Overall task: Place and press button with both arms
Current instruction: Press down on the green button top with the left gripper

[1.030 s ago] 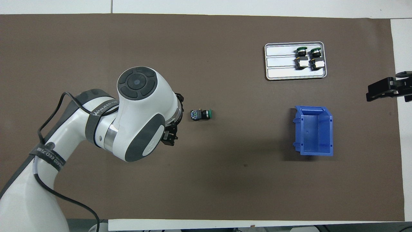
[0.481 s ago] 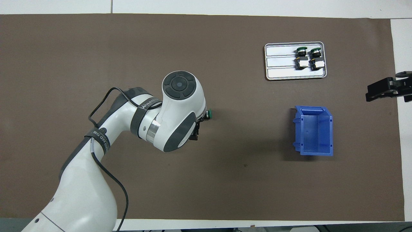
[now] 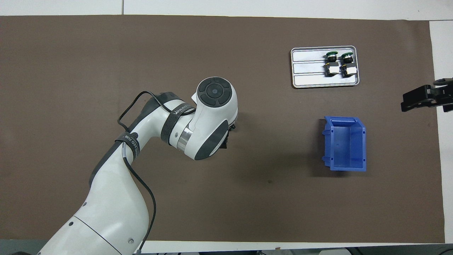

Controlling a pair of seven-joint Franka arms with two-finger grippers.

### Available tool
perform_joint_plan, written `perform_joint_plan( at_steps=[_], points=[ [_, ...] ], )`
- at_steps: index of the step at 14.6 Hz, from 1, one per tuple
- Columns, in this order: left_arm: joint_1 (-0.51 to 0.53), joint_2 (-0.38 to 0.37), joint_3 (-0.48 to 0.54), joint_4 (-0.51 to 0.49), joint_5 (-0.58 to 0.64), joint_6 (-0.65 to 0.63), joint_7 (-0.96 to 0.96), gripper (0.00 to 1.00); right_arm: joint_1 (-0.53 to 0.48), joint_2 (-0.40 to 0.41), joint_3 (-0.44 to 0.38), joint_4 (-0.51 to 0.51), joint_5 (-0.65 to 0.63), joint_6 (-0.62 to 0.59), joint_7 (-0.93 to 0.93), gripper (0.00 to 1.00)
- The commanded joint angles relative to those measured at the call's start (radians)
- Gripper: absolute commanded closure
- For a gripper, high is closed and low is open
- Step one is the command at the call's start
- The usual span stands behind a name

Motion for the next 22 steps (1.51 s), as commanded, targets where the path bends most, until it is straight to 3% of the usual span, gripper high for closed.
perform_joint_plan(
  at_steps=[1, 7, 12, 19, 22],
  points=[
    [-0.019, 0.015, 0.024, 0.016, 0.025, 0.032, -0.024, 0.01, -0.01, -0.014, 0.003, -0.011, 0.018, -0.001, -0.017, 0.01],
    [-0.019, 0.043, 0.022, 0.004, 0.027, 0.089, -0.025, 0.03, -0.009, -0.013, 0.003, -0.011, 0.018, -0.001, -0.017, 0.01],
    [-0.018, 0.045, 0.022, 0.004, 0.025, 0.092, -0.024, 0.26, -0.009, -0.014, 0.004, -0.011, 0.018, -0.001, -0.017, 0.01],
    [-0.015, 0.043, 0.021, -0.025, 0.025, 0.127, -0.022, 0.27, -0.009, -0.014, 0.004, -0.011, 0.018, -0.001, -0.017, 0.01],
    [-0.015, 0.043, 0.021, -0.024, 0.025, 0.126, -0.021, 0.37, -0.009, -0.014, 0.004, -0.011, 0.018, -0.001, -0.017, 0.01]
  ],
)
